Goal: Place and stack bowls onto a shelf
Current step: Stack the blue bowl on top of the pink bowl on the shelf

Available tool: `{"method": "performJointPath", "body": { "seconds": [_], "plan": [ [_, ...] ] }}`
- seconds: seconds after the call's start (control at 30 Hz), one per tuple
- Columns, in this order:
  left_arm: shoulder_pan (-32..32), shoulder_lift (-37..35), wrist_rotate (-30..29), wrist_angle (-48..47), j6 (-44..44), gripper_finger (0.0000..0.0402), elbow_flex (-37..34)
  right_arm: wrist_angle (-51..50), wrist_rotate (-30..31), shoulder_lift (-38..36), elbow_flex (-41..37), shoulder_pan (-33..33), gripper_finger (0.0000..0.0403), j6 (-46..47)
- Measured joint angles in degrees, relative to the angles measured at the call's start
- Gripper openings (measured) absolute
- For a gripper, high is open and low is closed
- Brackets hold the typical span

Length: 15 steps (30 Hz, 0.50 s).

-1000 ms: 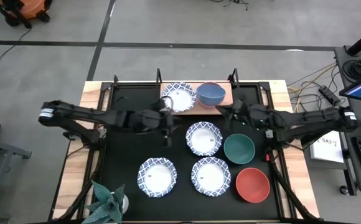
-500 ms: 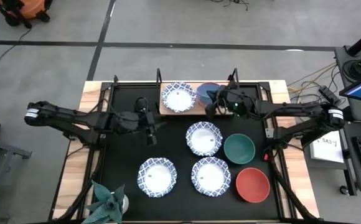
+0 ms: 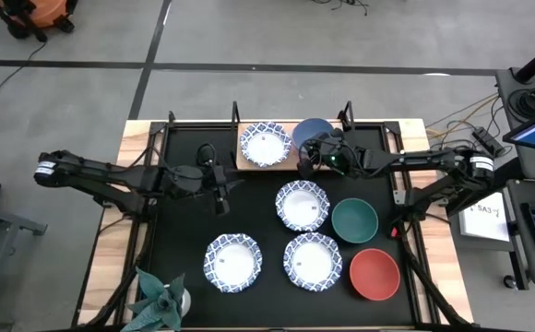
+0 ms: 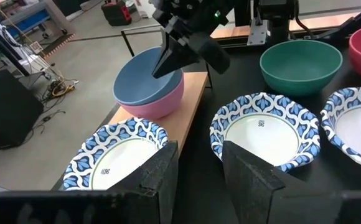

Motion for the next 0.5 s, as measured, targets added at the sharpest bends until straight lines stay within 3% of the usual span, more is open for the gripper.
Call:
{"method": "performJointPath", "body": {
  "seconds": [0.2,0.5],
  "plan": [
    [0.02,0.13,0.00,0.00,0.04,0.0109,0.00,-1.34,0.14,-2.87,0.00,0.16,0.0009,-0.24],
    [0.03,0.15,-0.02,-0.02,0.42,0.0109,0.00,-11.14,6.05,-7.72,-0.64,0.17,0.0009,3.05]
  ]
}}
